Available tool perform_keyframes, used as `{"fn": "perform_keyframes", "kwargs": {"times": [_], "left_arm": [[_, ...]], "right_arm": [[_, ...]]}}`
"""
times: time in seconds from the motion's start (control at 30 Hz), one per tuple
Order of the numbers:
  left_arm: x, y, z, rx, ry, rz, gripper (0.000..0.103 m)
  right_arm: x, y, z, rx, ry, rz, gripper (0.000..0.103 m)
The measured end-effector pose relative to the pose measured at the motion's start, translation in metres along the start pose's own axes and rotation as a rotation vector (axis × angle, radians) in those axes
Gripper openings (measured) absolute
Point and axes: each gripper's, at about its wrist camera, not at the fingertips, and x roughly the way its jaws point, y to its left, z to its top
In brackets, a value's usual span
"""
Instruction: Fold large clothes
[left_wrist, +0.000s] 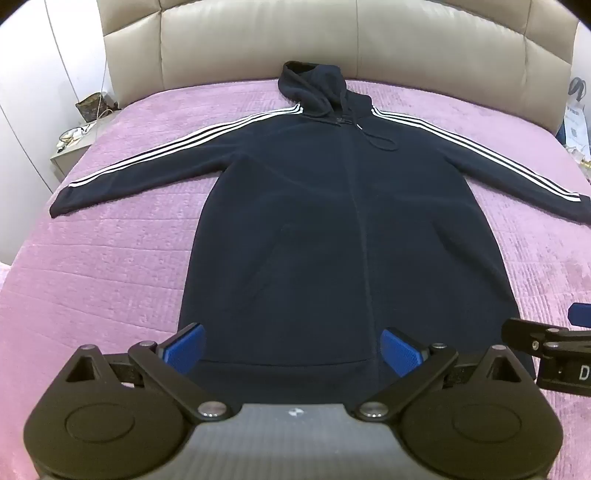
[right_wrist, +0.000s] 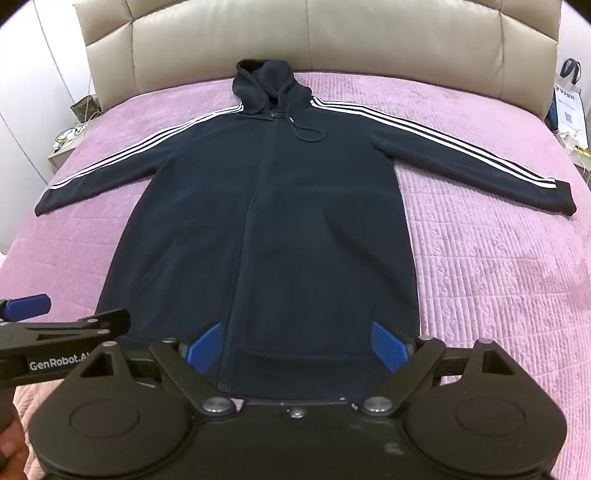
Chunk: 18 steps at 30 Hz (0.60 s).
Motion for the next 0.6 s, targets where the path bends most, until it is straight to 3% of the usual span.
{"fn": "perform_keyframes", "kwargs": {"times": [0.37,0.6], "left_arm": [[0.001,-0.010,-0.005,0.002,0.006,-0.015,0.102],[0.013,0.000,0.000,-0.032,0.035,-0.083,0.102]], "right_arm": [[0.005,0.006,-0.006,0.006,0.009,-0.002,0.102],[0.012,0.005,-0.002,-0.006,0.028,-0.006,0.102]]}}
